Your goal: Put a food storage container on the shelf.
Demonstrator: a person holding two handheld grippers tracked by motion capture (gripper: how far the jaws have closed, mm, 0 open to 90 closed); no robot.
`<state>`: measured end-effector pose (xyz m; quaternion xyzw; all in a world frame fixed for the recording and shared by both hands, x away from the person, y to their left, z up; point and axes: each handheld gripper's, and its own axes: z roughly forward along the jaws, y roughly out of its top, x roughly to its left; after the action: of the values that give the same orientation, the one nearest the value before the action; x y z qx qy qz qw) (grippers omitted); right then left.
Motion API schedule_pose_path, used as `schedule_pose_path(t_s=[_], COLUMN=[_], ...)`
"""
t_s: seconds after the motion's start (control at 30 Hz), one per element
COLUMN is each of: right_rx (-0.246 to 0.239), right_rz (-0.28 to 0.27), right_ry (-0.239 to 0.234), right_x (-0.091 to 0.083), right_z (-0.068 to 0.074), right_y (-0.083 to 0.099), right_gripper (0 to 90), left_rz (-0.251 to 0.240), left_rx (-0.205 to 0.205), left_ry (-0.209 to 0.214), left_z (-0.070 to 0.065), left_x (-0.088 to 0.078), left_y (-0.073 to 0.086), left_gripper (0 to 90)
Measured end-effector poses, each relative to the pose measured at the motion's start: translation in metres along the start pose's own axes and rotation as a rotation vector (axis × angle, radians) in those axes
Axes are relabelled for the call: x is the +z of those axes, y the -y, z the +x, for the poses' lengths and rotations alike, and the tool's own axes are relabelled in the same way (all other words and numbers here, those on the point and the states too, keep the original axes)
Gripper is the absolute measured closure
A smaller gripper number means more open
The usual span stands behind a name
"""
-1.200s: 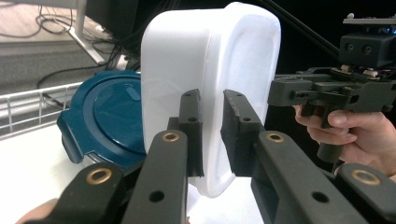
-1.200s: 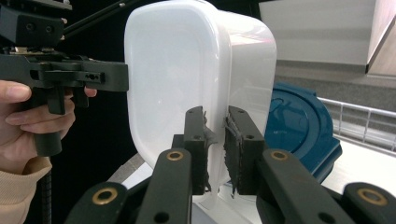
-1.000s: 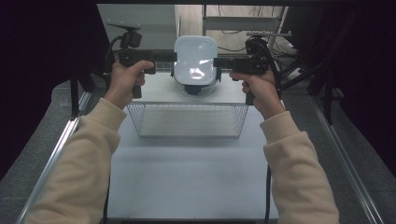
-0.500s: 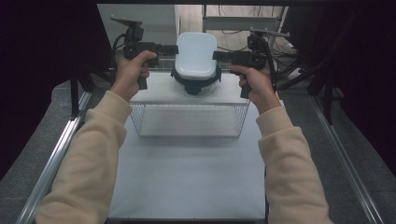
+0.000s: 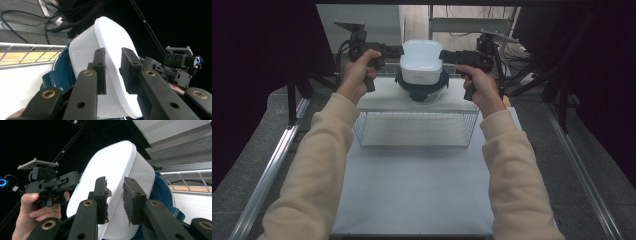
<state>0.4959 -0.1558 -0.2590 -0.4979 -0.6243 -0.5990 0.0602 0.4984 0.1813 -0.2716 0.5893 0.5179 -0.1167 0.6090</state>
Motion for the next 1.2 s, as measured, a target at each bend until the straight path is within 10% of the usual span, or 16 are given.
schedule_pose_path(t_s=[0.37,0.47,0.83,1.2], right_rx=[0.032,0.017,-0.273,-0.407], right_rz=[0.001,0.002,-0.033,-0.009], right_ry=[-0.010,-0.028,0.067,0.097], right_x=[0.002,0.002,-0.036,-0.067], right_z=[-0.006,-0.005,0.021,0.023], right_y=[0.000,0.001,0.012,0.049], right_gripper=[70.1,56.9,34.6,33.6], left_rz=[0.004,-0.023,-0.066,-0.020], left_rx=[-0.011,0.011,0.250,0.487], left_ry=[0.012,-0.004,-0.091,-0.205], left_z=[0.004,0.001,-0.021,-0.034], left_x=[0.003,0.000,-0.039,-0.070], left_y=[0.001,0.001,0.025,0.093], left_gripper=[70.7,58.5,34.0,30.5])
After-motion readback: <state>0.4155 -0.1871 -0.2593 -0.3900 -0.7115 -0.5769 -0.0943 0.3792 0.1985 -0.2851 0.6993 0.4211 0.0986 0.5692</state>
